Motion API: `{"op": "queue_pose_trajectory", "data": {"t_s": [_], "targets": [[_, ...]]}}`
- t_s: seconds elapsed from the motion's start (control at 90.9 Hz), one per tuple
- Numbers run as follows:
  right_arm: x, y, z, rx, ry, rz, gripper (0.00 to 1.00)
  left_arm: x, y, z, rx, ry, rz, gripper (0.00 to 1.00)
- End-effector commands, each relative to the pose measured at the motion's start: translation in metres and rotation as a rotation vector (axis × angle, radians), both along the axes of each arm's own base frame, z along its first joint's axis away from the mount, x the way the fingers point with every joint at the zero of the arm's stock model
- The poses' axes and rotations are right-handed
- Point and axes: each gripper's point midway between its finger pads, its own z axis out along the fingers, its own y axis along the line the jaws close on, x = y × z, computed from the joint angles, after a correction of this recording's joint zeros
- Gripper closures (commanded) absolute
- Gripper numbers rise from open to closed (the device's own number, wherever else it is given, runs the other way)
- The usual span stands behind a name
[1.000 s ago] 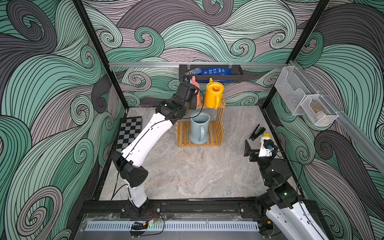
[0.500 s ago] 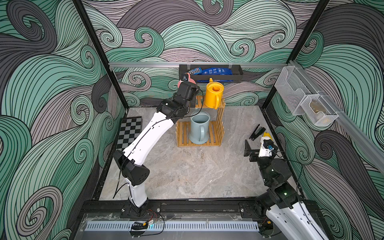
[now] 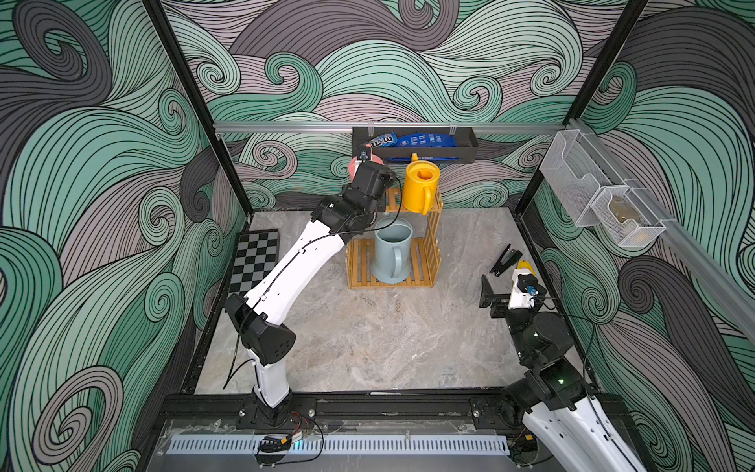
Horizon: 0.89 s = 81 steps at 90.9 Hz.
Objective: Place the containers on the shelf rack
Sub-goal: Place the spray bottle on the shelf.
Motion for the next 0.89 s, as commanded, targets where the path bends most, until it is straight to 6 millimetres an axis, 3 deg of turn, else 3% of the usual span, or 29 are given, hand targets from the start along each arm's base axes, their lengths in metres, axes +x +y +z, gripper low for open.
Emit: {"op": "queue_pose_trajectory", "data": {"t_s": [0.0,0.286,0.495,0.881], "targets": [[-0.001,-0.001,0.005,0.01,-0.019,-0.001,0.01,0.005,0.0,0.0,-0.025,0.003,0.004,0.87],[-0.001,-0.003,0.005,0.009,-0.019,-0.013,0.01,0.008,0.005,-0.003,-0.02,0.01,0.017,0.73],[-0.001,-0.003,0.005,0.01,-0.022,-0.011,0.01,0.004,0.005,0.0,-0.03,0.01,0.005,0.41],[-0.001,-0.001,0.006,0.011,-0.026,0.001,0.01,-0.016,0.015,0.026,-0.033,-0.034,-0.032,0.38]]}}
